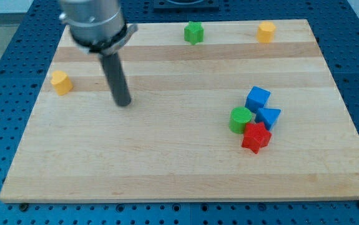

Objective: Adjust the yellow heart at the center left of the board

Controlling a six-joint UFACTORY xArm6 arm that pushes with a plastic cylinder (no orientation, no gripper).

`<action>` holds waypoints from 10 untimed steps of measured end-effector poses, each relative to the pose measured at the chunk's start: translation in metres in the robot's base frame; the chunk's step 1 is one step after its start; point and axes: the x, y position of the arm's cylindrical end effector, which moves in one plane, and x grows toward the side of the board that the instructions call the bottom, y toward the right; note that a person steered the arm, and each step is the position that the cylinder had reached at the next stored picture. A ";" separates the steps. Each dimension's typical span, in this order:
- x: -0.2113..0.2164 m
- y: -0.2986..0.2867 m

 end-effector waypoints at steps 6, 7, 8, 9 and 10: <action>-0.064 -0.150; -0.055 -0.146; -0.048 -0.146; -0.036 -0.146; -0.031 -0.146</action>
